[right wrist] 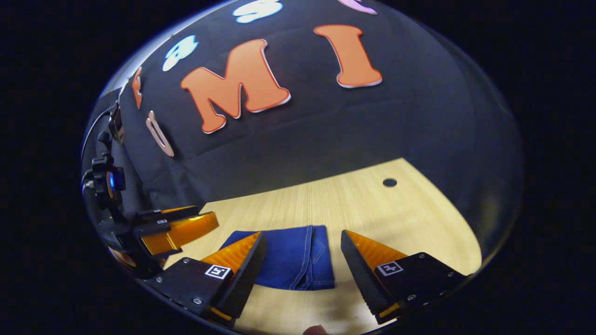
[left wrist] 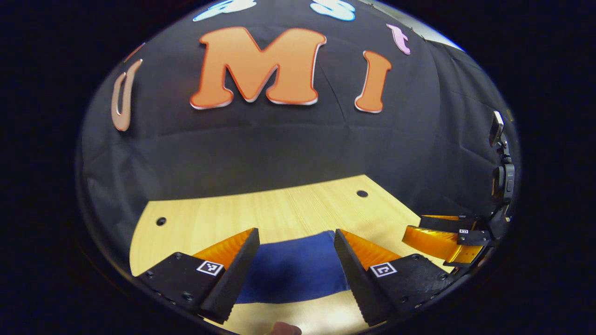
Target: Grasp the waist and the cuffs of the jeans and fold them to make the two legs overlap; first hold the waist and fold one-third of the jeans toward the cuffs, then hold the cuffs and fold the remaining one-third in the same direction to finish folding.
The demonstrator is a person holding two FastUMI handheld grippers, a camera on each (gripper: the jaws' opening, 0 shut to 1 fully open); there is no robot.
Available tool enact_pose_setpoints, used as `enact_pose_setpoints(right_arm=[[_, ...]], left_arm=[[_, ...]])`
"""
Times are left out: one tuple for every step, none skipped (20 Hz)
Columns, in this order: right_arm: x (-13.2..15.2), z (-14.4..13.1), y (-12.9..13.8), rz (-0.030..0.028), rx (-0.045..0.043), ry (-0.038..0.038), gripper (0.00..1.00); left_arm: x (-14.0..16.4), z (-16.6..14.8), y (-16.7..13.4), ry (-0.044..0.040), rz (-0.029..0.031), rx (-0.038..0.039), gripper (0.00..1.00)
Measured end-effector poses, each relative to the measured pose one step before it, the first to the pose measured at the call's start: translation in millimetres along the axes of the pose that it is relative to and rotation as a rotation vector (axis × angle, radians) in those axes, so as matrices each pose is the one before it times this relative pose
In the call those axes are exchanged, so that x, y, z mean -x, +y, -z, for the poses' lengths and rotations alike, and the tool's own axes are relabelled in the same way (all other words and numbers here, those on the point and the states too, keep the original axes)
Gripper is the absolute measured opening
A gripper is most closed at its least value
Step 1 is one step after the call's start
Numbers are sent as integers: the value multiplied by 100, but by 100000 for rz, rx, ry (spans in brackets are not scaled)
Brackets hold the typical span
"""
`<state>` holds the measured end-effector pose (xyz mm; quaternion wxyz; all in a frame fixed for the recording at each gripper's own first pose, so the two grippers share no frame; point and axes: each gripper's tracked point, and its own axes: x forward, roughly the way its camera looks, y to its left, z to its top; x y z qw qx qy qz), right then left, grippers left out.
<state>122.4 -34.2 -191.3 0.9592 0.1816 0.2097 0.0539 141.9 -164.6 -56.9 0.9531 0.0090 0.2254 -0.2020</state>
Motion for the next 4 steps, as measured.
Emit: enact_pose_setpoints(right_arm=[[272, -1039, 250, 1439, 5187, -5046, 98], [262, -520, 140, 678, 4550, -3489, 98], [801, -655, 322, 499, 3508, -2419, 98], [666, -590, 572, -323, 2675, -1356, 98]], left_arm=[[1308, -663, 797, -2439, -2056, -122, 98], [1092, -644, 613, -3054, -1562, 543, 98], [875, -679, 653, -3380, -1507, 953, 98], [1012, -382, 739, -2421, -1593, 535, 98]])
